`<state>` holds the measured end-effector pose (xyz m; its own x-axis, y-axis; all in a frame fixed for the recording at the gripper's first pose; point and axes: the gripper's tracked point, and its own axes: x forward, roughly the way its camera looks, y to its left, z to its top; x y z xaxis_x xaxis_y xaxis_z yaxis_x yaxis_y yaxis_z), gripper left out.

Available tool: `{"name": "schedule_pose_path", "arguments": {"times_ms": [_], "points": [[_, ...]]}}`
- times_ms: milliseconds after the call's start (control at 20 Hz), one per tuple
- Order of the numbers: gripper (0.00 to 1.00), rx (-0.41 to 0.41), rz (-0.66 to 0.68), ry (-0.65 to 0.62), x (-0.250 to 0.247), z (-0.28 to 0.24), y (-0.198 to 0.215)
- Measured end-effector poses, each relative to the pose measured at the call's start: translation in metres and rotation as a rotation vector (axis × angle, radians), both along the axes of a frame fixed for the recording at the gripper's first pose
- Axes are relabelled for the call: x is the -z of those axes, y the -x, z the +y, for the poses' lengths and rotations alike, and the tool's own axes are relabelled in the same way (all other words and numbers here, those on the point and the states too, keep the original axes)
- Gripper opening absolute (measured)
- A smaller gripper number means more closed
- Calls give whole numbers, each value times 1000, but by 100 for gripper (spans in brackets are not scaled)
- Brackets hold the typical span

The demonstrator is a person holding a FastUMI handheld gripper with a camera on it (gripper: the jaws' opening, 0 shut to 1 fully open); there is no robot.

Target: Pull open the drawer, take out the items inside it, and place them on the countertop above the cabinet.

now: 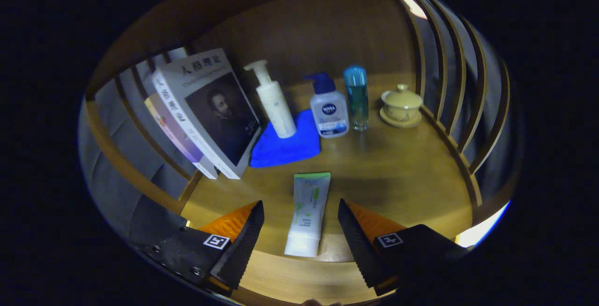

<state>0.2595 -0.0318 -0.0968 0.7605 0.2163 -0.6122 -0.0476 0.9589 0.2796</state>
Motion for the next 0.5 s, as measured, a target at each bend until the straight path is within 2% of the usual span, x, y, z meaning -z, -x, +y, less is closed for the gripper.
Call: {"name": "schedule_pose_path", "arguments": {"times_ms": [300, 500], "points": [[98, -46, -302, 178, -62, 13, 46], [98, -47, -493, 217, -91, 30, 91]]}}
